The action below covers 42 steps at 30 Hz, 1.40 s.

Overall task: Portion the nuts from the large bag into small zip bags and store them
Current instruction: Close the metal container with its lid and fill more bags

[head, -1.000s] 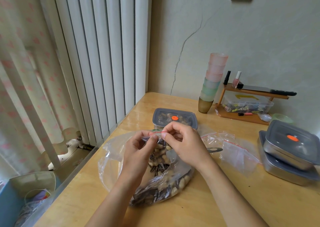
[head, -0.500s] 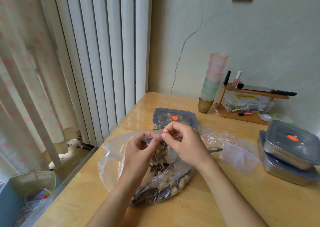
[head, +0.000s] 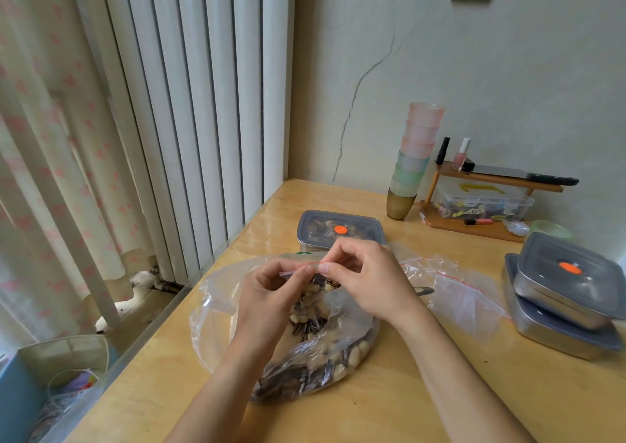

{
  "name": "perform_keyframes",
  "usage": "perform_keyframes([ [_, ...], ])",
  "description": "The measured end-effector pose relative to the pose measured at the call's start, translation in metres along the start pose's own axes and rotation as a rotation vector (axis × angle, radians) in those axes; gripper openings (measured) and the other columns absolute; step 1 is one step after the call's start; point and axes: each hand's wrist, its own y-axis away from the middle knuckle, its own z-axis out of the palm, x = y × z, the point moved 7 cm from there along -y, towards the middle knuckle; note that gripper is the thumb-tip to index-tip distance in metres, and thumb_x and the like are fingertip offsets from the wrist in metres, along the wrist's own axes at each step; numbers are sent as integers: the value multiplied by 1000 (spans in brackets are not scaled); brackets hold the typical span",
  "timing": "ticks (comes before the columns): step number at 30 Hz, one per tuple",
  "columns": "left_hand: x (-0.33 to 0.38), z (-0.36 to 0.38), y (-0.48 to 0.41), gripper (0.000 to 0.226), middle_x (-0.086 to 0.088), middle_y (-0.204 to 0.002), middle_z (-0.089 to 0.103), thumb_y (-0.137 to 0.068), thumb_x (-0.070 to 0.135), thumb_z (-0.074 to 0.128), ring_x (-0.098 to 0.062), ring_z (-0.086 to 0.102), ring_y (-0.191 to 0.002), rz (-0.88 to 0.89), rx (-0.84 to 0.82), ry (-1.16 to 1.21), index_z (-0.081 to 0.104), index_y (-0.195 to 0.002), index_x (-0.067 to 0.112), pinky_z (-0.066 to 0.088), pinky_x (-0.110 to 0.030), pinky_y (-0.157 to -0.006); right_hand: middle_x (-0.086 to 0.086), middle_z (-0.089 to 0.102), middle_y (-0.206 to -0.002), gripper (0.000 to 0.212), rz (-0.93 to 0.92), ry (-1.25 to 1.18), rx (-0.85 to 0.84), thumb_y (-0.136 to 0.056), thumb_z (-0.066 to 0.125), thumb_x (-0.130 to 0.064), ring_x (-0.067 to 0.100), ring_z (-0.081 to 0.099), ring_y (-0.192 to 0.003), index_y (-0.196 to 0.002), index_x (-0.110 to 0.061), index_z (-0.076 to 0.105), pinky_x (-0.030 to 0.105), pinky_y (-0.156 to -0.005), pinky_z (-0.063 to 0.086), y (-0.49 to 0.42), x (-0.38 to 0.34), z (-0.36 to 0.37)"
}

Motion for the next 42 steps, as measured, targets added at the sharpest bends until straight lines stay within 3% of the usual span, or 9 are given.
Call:
perform_keyframes([
  [4, -5, 1, 0, 7, -8, -89, 79, -91, 12, 75, -15, 72, -80, -18, -6, -32, 81, -94, 10, 55, -24, -72, -9, 74, -76, 12, 53, -3, 38, -91, 77, -23, 7, 68, -72, -80, -25, 73, 27, -70, 56, -1, 9, -6],
  [8, -12, -6, -3, 5, -12, -80, 74, -91, 12, 76, -13, 66, -74, -77, 53, -7, 78, -88, 9, 52, -25, -68, -6, 74, -82, 9, 118, -60, -2, -92, 74, -24, 14, 70, -79, -84, -23, 70, 37, -79, 58, -1, 19, -3],
  [13, -10, -5, -3, 5, -11, -86, 77, -90, 11, 76, -16, 70, -79, -64, 42, -36, 78, -86, 10, 55, -23, -72, -3, 75, -88, 5, 118, -95, -57, -92, 76, -23, 15, 70, -84, -92, -20, 72, 30, -81, 58, 0, 16, 3],
  [22, -6, 4, 2, 10, -5, -93, 80, -94, 13, 72, -12, 75, -88, -93, -34, -47, 82, -94, 11, 53, -16, -74, -9, 73, -79, 9, 69, 62, -12, -94, 74, -26, 6, 66, -77, -85, -26, 74, 27, -74, 54, -2, 13, 4],
  [29, -4, -1, 1, 12, -4, -89, 80, -94, 17, 72, -13, 74, -85, -69, 18, -68, 83, -90, 18, 54, -23, -75, -10, 74, -79, 7, 86, 46, -47, -92, 76, -29, 5, 67, -75, -86, -26, 75, 25, -73, 55, -1, 15, 0],
  [32, -6, -1, 1, 10, -5, -89, 80, -93, 16, 73, -18, 75, -87, -65, 26, -72, 83, -91, 16, 57, -28, -78, -9, 70, -78, 9, 55, 144, -32, -95, 71, -27, 4, 60, -71, -86, -26, 72, 23, -69, 51, -1, 14, 0],
  [35, -5, -2, 0, 9, -5, -88, 80, -93, 16, 74, -15, 74, -85, -55, 47, -80, 82, -91, 15, 56, -25, -76, -10, 67, -76, 10, 9, 185, 0, -95, 71, -24, 4, 56, -68, -85, -24, 71, 20, -65, 44, -2, 7, 2],
  [39, -5, -7, -1, 8, -4, -87, 79, -92, 15, 75, -10, 72, -83, -45, 82, -71, 82, -90, 15, 53, -20, -73, -9, 73, -75, 9, 52, 79, 39, -90, 78, -28, 8, 65, -71, -82, -26, 75, 27, -69, 55, -2, 12, -4],
  [42, -7, -5, 0, 6, -4, -89, 80, -91, 18, 76, -17, 75, -87, -41, 76, -76, 82, -91, 16, 57, -29, -78, -8, 71, -72, 15, 81, 115, 61, -90, 79, -34, 8, 64, -69, -79, -26, 73, 27, -67, 55, -2, 19, -5],
])
